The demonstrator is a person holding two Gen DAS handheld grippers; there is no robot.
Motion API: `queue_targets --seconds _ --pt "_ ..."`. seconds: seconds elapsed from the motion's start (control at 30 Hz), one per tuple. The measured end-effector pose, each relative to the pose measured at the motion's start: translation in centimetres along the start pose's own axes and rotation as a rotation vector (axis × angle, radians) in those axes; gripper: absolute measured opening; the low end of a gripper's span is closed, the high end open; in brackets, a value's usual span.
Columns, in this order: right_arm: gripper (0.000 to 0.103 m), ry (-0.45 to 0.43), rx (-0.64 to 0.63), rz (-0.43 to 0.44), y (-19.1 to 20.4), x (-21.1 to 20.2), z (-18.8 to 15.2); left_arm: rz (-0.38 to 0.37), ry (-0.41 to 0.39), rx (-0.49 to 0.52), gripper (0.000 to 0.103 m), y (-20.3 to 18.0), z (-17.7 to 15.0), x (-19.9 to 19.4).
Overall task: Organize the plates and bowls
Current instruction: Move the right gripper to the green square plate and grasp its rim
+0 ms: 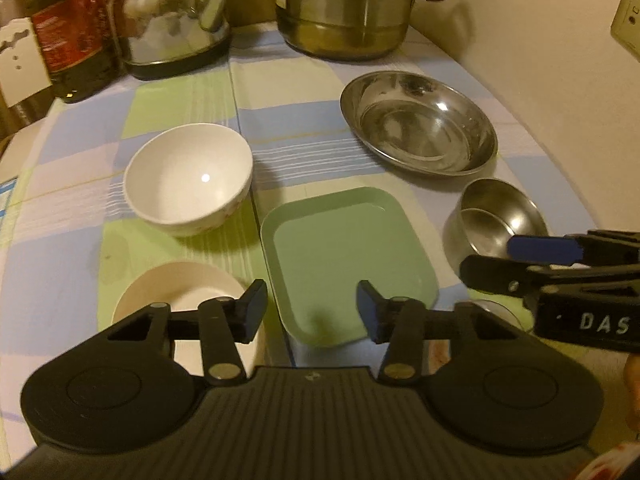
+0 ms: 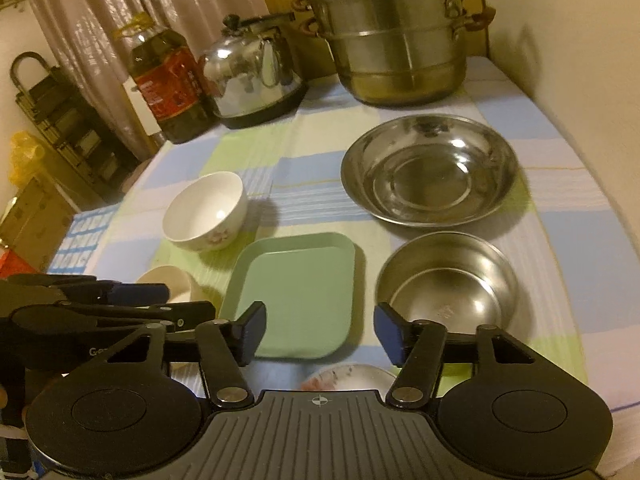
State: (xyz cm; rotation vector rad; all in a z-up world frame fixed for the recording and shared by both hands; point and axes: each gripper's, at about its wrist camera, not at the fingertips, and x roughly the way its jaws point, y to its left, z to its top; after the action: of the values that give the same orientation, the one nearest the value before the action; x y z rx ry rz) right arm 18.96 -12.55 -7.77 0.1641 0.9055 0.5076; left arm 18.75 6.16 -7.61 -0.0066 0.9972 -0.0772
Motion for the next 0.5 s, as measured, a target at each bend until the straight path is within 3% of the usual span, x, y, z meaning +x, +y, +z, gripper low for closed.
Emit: queue_targets --seconds 0.5 --pt "0.042 0.06 0.074 -0.136 0.5 6.7 0.7 -0.059 0.104 0.061 0.033 3.9 3.2 6.2"
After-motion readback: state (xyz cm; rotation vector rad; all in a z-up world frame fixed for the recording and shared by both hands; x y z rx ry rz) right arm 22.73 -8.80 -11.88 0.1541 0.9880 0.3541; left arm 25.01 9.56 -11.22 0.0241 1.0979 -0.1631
